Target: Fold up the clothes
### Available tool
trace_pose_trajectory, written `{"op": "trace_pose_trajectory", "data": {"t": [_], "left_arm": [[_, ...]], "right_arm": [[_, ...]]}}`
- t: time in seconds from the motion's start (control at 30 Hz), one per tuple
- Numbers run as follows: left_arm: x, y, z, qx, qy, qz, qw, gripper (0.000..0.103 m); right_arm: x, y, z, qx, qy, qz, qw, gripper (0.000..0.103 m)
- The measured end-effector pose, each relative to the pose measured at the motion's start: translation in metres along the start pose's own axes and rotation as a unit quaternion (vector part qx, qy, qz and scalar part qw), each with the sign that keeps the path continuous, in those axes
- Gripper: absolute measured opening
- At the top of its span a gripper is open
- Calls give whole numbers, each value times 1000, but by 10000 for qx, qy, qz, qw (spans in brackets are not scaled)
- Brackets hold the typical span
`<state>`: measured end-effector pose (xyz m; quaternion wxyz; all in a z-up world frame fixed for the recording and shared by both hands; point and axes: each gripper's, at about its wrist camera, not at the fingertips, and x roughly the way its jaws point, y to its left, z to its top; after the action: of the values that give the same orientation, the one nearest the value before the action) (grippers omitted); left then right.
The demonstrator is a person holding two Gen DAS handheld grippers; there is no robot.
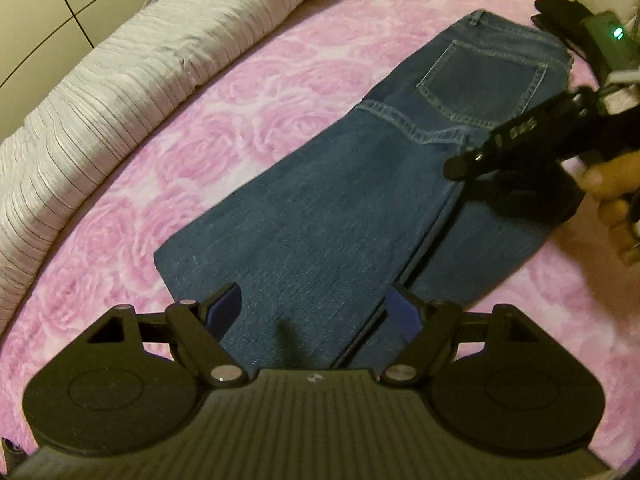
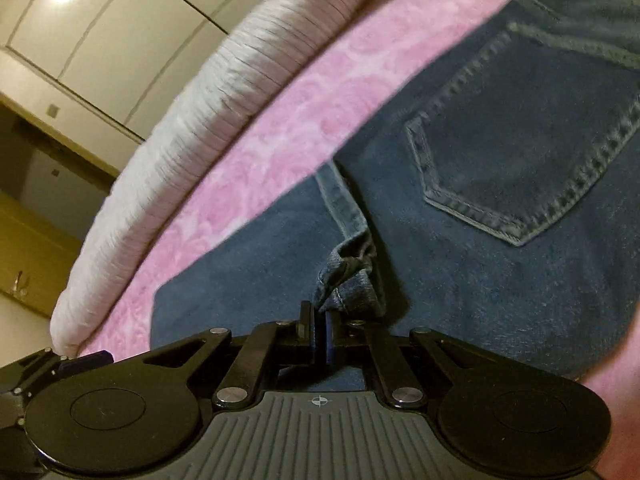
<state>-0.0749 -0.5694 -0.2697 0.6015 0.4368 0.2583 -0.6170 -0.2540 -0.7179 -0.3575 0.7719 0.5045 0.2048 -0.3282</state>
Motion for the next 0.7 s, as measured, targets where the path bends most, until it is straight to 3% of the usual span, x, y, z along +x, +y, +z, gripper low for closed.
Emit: {"op": "trace_pose_trajectory", "data": {"t": [0.13,0.27,0.33,0.43,0.6,0.7], "left_arm": [[11,13,-7,-89,51,53,9999,76],[28,20,-15,-71,385,72,9992,76],[28,22,-17,99,433,102,9990,76],[26,30,-21,209,407,109,9989,76],[22,61,-26,101,429,268,9987,76],[16,81,-28,145,361,394,9985,76]], "right_arm": [[-22,35,15,-665,-510,446,9955,3],[2,10,17,-228,-138,83,9996,3],[22,-13,13,158,348,-164,9991,3],[19,-6,12,-148,270,-202,9993,3],[17,-6,9,-30,395,-432,9983,6],[12,1,11,-13,397,-623,9973,13]]}}
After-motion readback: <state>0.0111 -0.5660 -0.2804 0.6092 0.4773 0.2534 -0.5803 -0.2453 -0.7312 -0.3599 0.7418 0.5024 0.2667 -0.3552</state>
